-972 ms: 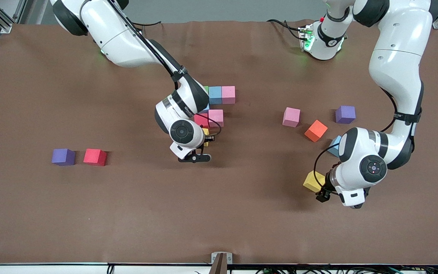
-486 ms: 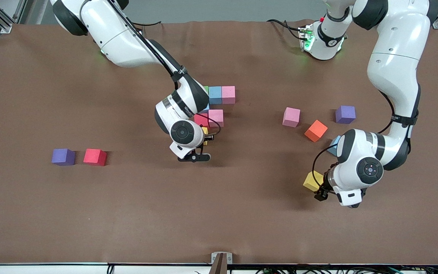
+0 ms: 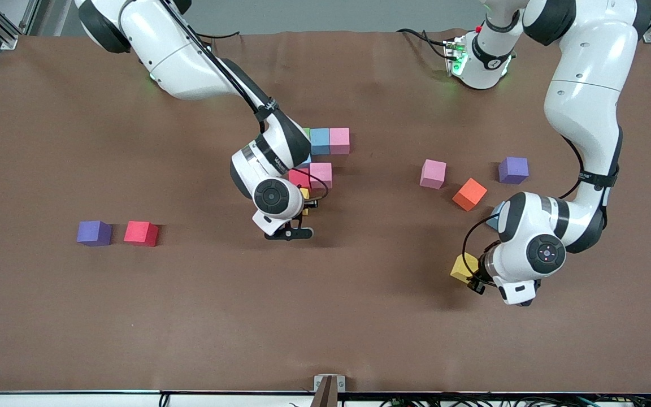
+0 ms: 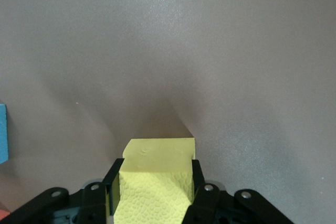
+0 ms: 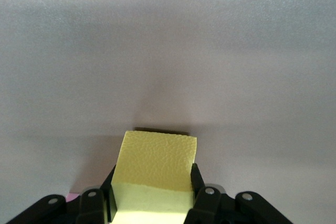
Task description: Arrange 11 blocks into digit 3
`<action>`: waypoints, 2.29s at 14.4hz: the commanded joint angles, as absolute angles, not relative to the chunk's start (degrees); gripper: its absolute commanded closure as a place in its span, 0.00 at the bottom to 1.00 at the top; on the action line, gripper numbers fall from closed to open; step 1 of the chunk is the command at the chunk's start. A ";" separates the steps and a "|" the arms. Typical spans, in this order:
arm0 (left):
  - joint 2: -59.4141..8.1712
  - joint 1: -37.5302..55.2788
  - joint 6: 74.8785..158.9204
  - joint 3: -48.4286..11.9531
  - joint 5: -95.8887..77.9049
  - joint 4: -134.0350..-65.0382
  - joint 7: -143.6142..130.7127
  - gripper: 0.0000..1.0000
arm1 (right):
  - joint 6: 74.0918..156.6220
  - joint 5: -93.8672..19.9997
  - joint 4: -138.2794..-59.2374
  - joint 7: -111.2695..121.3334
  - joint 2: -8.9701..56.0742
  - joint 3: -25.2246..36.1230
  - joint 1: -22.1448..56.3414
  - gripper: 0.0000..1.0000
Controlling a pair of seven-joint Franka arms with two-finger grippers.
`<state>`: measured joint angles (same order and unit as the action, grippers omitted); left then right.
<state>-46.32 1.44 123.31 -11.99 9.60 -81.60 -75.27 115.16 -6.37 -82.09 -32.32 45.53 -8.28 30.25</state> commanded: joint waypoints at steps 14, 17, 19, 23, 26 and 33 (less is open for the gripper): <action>-32.53 0.26 121.20 -20.21 8.53 -99.66 -96.48 0.82 | 114.08 -5.63 -81.65 -32.00 45.88 -8.44 31.02 0.55; -31.12 0.35 121.64 -21.44 8.53 -101.95 -101.50 0.82 | 114.17 -5.71 -81.65 -31.46 45.97 -8.52 31.11 0.50; -30.94 0.61 121.73 -22.76 8.61 -102.30 -106.32 0.82 | 114.17 -5.71 -81.65 -31.46 45.97 -8.44 31.29 0.50; -30.94 0.79 121.73 -25.13 8.61 -102.30 -114.24 0.82 | 114.26 -5.71 -81.65 -29.97 45.97 -8.44 31.38 0.33; -30.94 0.79 121.73 -26.80 8.61 -103.18 -117.94 0.82 | 114.35 -5.71 -81.56 -29.80 45.97 -8.44 31.29 0.00; -30.94 0.79 121.73 -30.23 8.61 -103.88 -124.97 0.83 | 114.87 -5.71 -81.21 -30.23 46.06 -8.44 30.94 0.00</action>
